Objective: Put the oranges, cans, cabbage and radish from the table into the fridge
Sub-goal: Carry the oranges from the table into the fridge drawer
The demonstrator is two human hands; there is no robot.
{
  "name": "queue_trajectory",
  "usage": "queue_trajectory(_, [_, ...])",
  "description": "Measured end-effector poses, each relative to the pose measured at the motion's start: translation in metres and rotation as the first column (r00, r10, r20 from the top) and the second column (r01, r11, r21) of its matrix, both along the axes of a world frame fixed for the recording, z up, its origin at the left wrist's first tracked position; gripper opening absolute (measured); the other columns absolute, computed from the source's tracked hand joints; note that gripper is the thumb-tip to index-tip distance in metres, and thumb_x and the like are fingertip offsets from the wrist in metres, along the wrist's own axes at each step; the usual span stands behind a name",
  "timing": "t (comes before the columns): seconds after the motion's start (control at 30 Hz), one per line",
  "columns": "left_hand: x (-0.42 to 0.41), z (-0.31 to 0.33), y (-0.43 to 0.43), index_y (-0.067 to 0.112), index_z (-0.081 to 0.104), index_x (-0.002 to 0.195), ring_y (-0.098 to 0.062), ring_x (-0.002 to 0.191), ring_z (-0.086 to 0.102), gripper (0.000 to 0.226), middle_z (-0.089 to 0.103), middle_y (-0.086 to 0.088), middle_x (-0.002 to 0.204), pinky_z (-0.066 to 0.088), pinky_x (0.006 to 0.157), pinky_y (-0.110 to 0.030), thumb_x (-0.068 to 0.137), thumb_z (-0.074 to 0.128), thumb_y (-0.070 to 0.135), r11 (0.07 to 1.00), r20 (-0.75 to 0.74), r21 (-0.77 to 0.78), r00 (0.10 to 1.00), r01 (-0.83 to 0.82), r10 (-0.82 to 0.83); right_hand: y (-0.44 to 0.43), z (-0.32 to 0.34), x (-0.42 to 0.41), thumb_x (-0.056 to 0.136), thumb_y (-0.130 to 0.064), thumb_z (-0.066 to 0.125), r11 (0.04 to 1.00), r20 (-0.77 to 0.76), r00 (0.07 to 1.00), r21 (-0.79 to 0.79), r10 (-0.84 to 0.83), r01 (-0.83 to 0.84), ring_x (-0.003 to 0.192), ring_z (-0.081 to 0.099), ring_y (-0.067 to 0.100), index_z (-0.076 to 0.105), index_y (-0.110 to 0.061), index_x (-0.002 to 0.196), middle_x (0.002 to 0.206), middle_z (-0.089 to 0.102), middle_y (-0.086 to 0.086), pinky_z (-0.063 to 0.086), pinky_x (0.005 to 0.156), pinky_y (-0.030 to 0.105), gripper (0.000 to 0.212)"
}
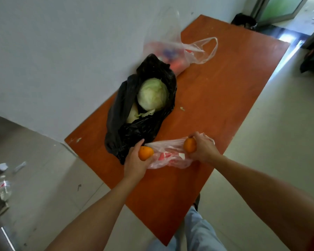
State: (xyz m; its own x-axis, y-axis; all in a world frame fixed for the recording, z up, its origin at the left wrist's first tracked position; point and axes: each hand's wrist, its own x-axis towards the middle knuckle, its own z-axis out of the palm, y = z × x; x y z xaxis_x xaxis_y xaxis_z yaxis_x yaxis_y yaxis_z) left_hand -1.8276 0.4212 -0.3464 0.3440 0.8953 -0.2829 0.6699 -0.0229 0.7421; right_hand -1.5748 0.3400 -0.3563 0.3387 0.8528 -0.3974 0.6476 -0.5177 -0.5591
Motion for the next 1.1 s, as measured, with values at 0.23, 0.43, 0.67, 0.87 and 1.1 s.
queue_trajectory(0.23, [0.024, 0.061, 0.017, 0.031, 0.043, 0.140, -0.024, 0.105, 0.050, 0.079, 0.042, -0.006, 0.123, 0.046, 0.091, -0.038, 0.072, 0.074, 0.056, 0.988, -0.003, 0.146, 0.999, -0.042, 0.043, -0.028, 0.028, 0.007, 0.063, -0.034, 0.086, 0.987, -0.054, 0.987, 0.042, -0.152, 0.154, 0.094, 0.053, 0.021, 0.039, -0.035, 0.124, 0.113, 0.051, 0.003, 0.049, 0.075, 0.036, 0.077])
queue_trajectory(0.43, [0.091, 0.108, 0.015, 0.020, 0.052, 0.127, -0.025, 0.105, 0.050, 0.060, 0.043, -0.006, 0.120, 0.045, 0.085, -0.032, 0.076, 0.078, 0.037, 0.879, -0.187, 0.382, 0.955, 0.286, -0.229, -0.044, 0.091, 0.037, 0.069, -0.038, 0.082, 0.970, 0.095, 0.992, 0.235, -0.080, 0.055, 0.098, 0.054, 0.019, 0.033, -0.034, 0.125, 0.118, 0.049, -0.005, 0.053, 0.081, 0.040, 0.075])
queue_trajectory(0.67, [0.233, 0.144, -0.025, 0.021, 0.054, 0.123, -0.024, 0.108, 0.049, 0.058, 0.047, -0.006, 0.120, 0.050, 0.089, -0.037, 0.072, 0.079, 0.034, 0.550, -0.389, 0.557, 0.780, 0.623, -0.490, -0.120, 0.139, 0.149, 0.076, -0.043, 0.070, 0.972, 0.453, 0.891, 0.224, -0.042, -0.068, 0.107, 0.056, 0.026, 0.029, -0.026, 0.143, 0.130, 0.048, 0.004, 0.050, 0.084, 0.036, 0.081])
queue_trajectory(0.87, [0.398, 0.152, -0.109, 0.021, 0.051, 0.127, -0.022, 0.109, 0.048, 0.059, 0.047, -0.004, 0.124, 0.049, 0.087, -0.034, 0.075, 0.076, 0.036, 0.343, -0.449, 0.548, 0.614, 0.763, -0.649, -0.230, 0.158, 0.283, 0.071, -0.036, 0.070, 0.989, 0.529, 0.840, 0.140, -0.118, 0.051, 0.109, 0.056, 0.030, 0.036, -0.026, 0.140, 0.128, 0.049, 0.005, 0.051, 0.081, 0.039, 0.077])
queue_trajectory(1.1, [0.557, 0.155, -0.194, 0.019, 0.050, 0.127, -0.026, 0.111, 0.049, 0.060, 0.046, -0.006, 0.126, 0.051, 0.082, -0.039, 0.075, 0.074, 0.038, 0.077, -0.527, 0.516, 0.387, 0.853, -0.757, -0.331, 0.176, 0.416, 0.075, -0.037, 0.069, 0.966, 0.610, 0.750, 0.142, -0.256, 0.215, 0.110, 0.055, 0.027, 0.035, -0.026, 0.142, 0.131, 0.049, 0.003, 0.050, 0.081, 0.037, 0.076])
